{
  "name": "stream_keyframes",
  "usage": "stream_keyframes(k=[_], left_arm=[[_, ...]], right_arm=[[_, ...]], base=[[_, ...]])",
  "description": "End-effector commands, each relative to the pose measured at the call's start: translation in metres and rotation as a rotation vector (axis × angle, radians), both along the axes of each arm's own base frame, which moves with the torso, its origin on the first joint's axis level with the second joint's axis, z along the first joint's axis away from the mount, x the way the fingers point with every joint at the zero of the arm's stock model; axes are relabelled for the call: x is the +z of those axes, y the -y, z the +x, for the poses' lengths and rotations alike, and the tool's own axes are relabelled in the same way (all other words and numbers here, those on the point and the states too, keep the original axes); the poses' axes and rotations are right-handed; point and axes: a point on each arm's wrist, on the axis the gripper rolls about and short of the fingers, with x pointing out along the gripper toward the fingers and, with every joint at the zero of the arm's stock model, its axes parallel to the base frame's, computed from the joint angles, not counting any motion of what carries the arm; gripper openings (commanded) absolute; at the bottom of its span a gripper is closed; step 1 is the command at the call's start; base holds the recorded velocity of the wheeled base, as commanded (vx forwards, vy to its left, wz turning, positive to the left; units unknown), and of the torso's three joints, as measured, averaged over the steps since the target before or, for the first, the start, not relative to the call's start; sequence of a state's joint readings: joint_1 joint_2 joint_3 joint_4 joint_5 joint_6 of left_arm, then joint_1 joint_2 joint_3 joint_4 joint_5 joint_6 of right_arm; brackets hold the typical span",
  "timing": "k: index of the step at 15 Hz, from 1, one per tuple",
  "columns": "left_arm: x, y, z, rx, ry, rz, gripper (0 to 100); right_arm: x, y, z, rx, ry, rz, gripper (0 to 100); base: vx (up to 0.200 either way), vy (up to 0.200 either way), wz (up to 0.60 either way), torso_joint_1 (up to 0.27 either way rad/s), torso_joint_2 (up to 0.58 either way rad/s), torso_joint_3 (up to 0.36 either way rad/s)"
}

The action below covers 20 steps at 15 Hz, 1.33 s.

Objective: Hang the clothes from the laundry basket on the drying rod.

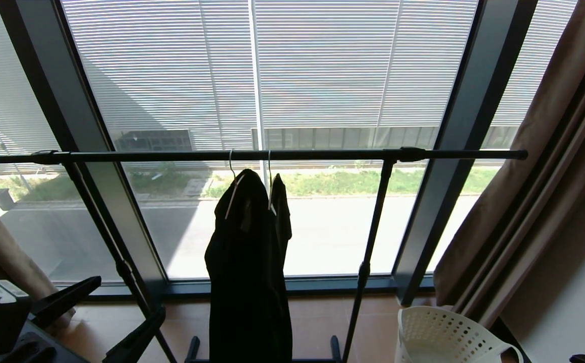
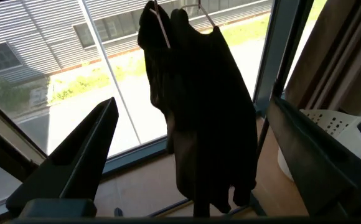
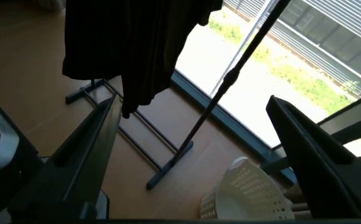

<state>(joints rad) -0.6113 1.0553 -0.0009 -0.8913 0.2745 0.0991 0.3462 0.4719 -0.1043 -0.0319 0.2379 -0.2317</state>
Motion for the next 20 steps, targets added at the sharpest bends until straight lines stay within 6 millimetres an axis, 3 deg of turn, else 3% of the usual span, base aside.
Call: stream_keyframes(k=[1, 4, 6, 8, 13, 17, 20], left_arm=[[-0.001, -0.026, -0.031, 0.060, 0.031, -0.017, 100], [-0.012, -0.043, -0.050, 0.159, 0.014, 0.014, 100], [-0.015, -0.048, -0.057, 0.200, 0.025, 0.020, 100], [-0.028, -0.058, -0.078, 0.286, 0.056, 0.079, 100], [-0.047, -0.064, -0.100, 0.367, 0.080, 0.083, 100], [-0.048, -0.064, -0.103, 0.413, 0.105, 0.069, 100], [-0.050, -0.062, -0.104, 0.352, 0.067, -0.018, 100]], right_arm=[[-0.008, 0.006, -0.015, -0.049, 0.052, 0.033, 100], [-0.026, 0.007, -0.022, -0.100, 0.046, 0.049, 100], [-0.026, 0.008, -0.025, -0.123, 0.066, 0.083, 100], [-0.025, 0.008, -0.025, -0.197, 0.046, 0.151, 100], [-0.025, 0.007, -0.026, -0.351, 0.079, 0.158, 100], [-0.027, 0.006, -0.031, -0.375, 0.144, 0.154, 100], [-0.029, 0.006, -0.040, -0.376, 0.248, 0.158, 100]], base=[[0.000, 0.000, 0.00, 0.000, 0.00, 0.000], [0.000, 0.000, 0.00, 0.000, 0.00, 0.000], [0.000, 0.000, 0.00, 0.000, 0.00, 0.000], [0.000, 0.000, 0.00, 0.000, 0.00, 0.000], [0.000, 0.000, 0.00, 0.000, 0.00, 0.000], [0.000, 0.000, 0.00, 0.000, 0.00, 0.000], [0.000, 0.000, 0.00, 0.000, 0.00, 0.000]])
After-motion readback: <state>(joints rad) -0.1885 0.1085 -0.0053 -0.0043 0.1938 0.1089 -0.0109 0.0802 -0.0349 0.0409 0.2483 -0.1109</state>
